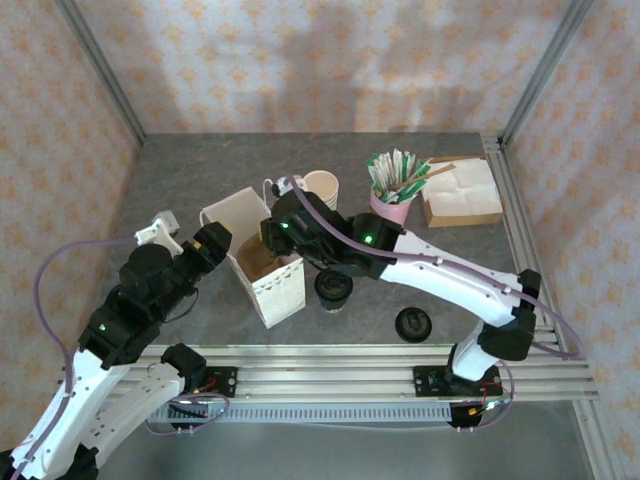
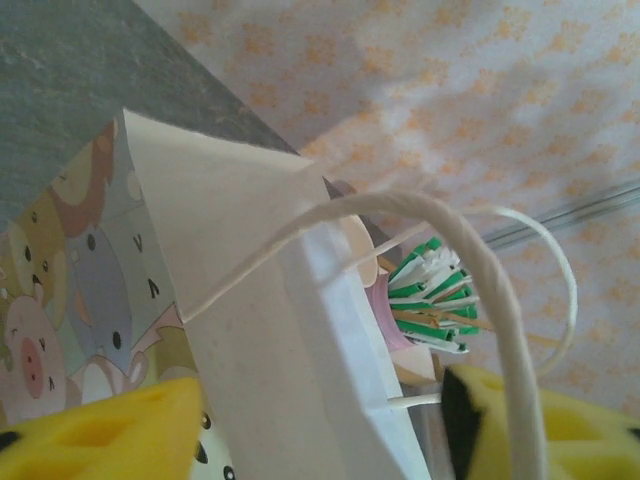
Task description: Pack the takeout coffee
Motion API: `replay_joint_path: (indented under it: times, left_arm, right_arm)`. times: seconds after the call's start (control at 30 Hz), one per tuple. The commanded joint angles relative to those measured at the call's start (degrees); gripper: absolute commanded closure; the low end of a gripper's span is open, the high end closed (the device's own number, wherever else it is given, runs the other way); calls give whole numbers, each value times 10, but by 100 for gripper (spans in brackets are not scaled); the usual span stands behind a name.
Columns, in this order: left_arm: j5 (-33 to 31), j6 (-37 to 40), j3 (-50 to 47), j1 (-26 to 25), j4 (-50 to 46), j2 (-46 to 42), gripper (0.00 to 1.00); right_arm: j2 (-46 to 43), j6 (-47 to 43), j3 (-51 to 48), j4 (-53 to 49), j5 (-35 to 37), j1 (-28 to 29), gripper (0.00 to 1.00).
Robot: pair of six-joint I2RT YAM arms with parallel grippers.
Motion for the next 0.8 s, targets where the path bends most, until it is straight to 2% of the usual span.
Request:
replay_joint_path:
  times: [0.0, 0.17, 0.33, 0.5, 0.77]
  left_arm:
    - [-12, 48, 43, 3, -30, -4, 23]
    - [-24, 94, 93, 3, -87, 7, 9]
    - [-77, 120, 109, 3, -142, -6, 4]
    - [-107, 126, 121, 3, -166, -17, 0]
    - [-150, 124, 128, 4, -187, -25, 0]
  right_arm:
    - [41, -37, 62, -58, -7, 7, 81]
    - [158, -50, 228, -178, 14, 6, 86]
    - [266, -51, 369, -260, -11, -7, 89]
    - [300, -35, 380, -267, -39, -32, 92]
    - [331, -47, 383, -283, -45, -40, 89]
